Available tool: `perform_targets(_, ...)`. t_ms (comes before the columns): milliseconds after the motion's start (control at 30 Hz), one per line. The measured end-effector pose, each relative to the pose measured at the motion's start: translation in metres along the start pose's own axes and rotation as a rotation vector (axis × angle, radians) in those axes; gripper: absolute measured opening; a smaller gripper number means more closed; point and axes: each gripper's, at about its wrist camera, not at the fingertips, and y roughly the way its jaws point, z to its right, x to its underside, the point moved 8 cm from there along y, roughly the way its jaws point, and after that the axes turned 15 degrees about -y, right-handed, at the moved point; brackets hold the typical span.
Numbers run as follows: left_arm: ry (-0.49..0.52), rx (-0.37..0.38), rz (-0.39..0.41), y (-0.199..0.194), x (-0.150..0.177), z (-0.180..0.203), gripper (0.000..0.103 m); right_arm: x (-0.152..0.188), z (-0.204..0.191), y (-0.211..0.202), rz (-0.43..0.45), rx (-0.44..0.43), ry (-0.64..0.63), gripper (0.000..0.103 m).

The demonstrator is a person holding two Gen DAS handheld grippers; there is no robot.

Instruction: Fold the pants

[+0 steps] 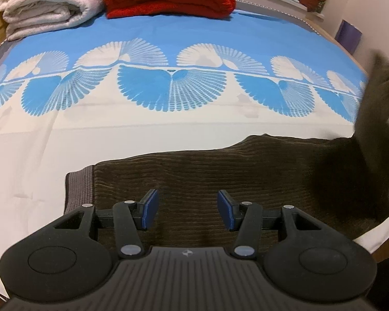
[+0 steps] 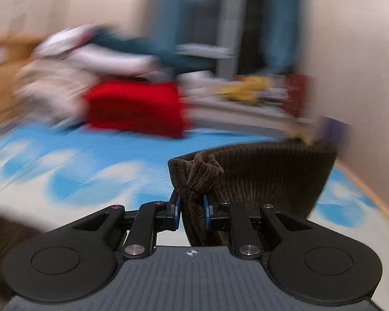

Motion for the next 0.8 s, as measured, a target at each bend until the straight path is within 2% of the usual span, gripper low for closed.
perform_targets(33, -0.004, -0.001, 0.000, 0.000, -0.001, -0.002, 0.056, 0.007, -0.031, 0.010, -0.037, -0.087, -0.052, 0.020)
perform_targets(100, -0.015, -0.002, -0.002, 0.000, -0.001, -0.008, 0.056, 0.038, -0.096, 0.033, -0.194, -0.281, -0.162, 0.022)
perform_targets(167, -0.026, -0.008, -0.007, 0.000, 0.000, -0.013, 0.056, 0.074, -0.135, 0.048, -0.352, -0.391, -0.248, 0.022)
perform_targets(200, -0.031, -0.012, -0.010, 0.000, 0.000, -0.016, 0.056, 0.089, -0.149, 0.049, -0.402, -0.421, -0.283, 0.027)
perform_targets(267, -0.032, -0.015, -0.010, 0.000, 0.001, -0.020, 0.056, 0.086, -0.156, 0.043, -0.369, -0.388, -0.361, 0.032)
perform_targets(300, -0.032, -0.015, -0.008, -0.001, 0.000, -0.021, 0.056, 0.080, -0.156, 0.039, -0.353, -0.405, -0.369, 0.035)
perform_targets(367, -0.035, -0.018, -0.004, -0.001, -0.002, -0.023, 0.056, 0.067, -0.148, 0.031, -0.308, -0.441, -0.305, 0.041)
perform_targets(433, -0.043, -0.022, -0.004, 0.000, -0.003, -0.024, 0.056, 0.059, -0.137, 0.033, -0.283, -0.412, -0.279, 0.051)
perform_targets(500, -0.045, -0.019, -0.003, 0.000, -0.004, -0.022, 0.056, 0.062, -0.140, 0.041, -0.285, -0.384, -0.305, 0.055)
perform_targets(633, -0.026, -0.016, -0.007, 0.001, -0.002, -0.015, 0.056, 0.079, -0.154, 0.058, -0.323, -0.382, -0.366, 0.056)
perform_targets(667, -0.021, -0.017, -0.009, 0.001, -0.001, -0.013, 0.056, 0.078, -0.163, 0.060, -0.323, -0.377, -0.374, 0.055)
perform_targets(700, -0.017, -0.019, -0.010, 0.002, 0.000, -0.012, 0.056, 0.078, -0.166, 0.063, -0.323, -0.389, -0.373, 0.044)
perform_targets(733, -0.015, -0.021, -0.011, 0.002, 0.000, -0.013, 0.056, 0.076, -0.169, 0.060, -0.322, -0.422, -0.363, 0.025)
perform_targets(800, -0.018, -0.022, -0.009, 0.002, -0.001, -0.015, 0.056, 0.068, -0.164, 0.053, -0.296, -0.423, -0.362, 0.017)
